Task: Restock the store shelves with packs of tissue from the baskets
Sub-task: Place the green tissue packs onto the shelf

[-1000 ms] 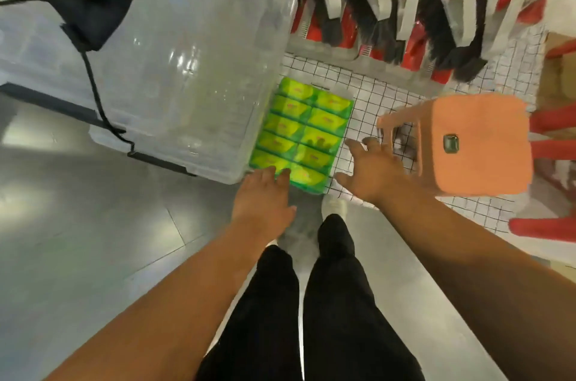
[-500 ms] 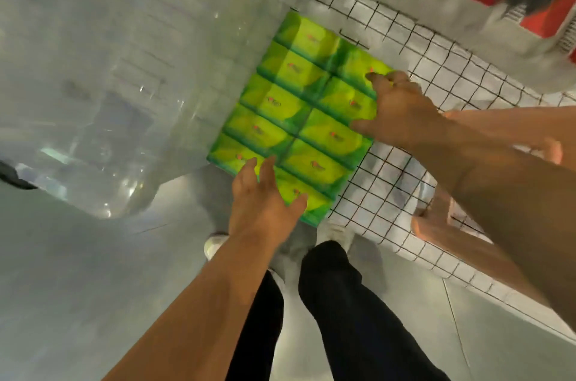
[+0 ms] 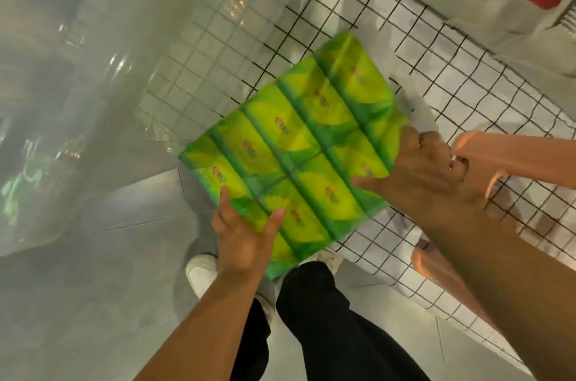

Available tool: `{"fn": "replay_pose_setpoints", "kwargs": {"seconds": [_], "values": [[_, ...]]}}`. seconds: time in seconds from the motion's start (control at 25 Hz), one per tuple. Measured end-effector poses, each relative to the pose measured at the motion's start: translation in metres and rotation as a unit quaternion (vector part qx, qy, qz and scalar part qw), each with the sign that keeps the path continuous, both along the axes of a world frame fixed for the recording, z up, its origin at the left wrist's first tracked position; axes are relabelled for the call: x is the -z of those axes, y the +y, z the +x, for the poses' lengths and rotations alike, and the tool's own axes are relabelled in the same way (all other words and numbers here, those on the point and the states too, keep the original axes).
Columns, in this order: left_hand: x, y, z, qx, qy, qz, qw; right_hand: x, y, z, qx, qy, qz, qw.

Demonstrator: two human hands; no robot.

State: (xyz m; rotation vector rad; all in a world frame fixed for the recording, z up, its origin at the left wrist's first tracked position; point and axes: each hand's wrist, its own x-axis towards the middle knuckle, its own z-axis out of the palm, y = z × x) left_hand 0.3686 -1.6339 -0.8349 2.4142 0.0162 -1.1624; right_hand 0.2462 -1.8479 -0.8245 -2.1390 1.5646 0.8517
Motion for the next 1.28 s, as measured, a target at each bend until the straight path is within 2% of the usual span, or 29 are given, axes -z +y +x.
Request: {"fn": "replay_pose_setpoints", "kwargs": {"seconds": [0.08, 0.16, 0.24, 0.36, 0.44, 0.56, 0.68, 0.8, 0.88, 1.04, 1.08, 1.2, 1.28], "values": [[0.004, 0.005, 0.010, 0.009, -0.027, 0.000, 1.000, 0.004, -0.007, -0.001, 0.007, -0.025, -0.013, 1.000], [0.016, 0.007, 0.030, -0.013, -0.034, -0.024, 0.999, 0.016, -0.028, 0.012, 0.039, -0.156, 0.018, 0.987], [0.032, 0.010, 0.050, -0.094, -0.005, -0.069, 0.993, 0.025, -0.049, 0.026, 0.049, -0.235, 0.095, 0.966], [0.055, 0.012, 0.061, -0.235, 0.099, -0.176, 0.951, 0.040, -0.063, 0.031, 0.101, -0.286, 0.160, 0.939], [0.063, 0.009, 0.060, -0.290, 0.126, -0.207, 0.926, 0.046, -0.065, 0.030, 0.138, -0.320, 0.181, 0.920], [0.055, 0.012, 0.055, -0.290, 0.114, -0.196, 0.930, 0.041, -0.056, 0.024, 0.124, -0.335, 0.189, 0.915], [0.018, 0.031, 0.058, -0.256, 0.118, -0.185, 0.941, 0.010, -0.031, 0.003, 0.181, -0.355, 0.195, 0.896], [-0.032, 0.049, 0.063, -0.223, 0.156, -0.183, 0.945, -0.043, 0.008, -0.031, 0.317, -0.381, 0.200, 0.845], [-0.063, 0.059, 0.066, -0.201, 0.181, -0.173, 0.947, -0.081, 0.033, -0.044, 0.364, -0.375, 0.205, 0.828], [-0.147, 0.089, 0.064, -0.152, 0.208, -0.197, 0.946, -0.160, 0.072, -0.066, 0.323, -0.357, 0.187, 0.856], [-0.170, 0.098, 0.062, -0.146, 0.218, -0.201, 0.944, -0.183, 0.082, -0.069, 0.332, -0.366, 0.187, 0.849], [-0.231, 0.129, 0.060, -0.129, 0.227, -0.196, 0.945, -0.254, 0.119, -0.076, 0.371, -0.411, 0.242, 0.797], [-0.264, 0.142, 0.058, -0.120, 0.216, -0.190, 0.950, -0.295, 0.138, -0.082, 0.364, -0.420, 0.239, 0.796]]}}
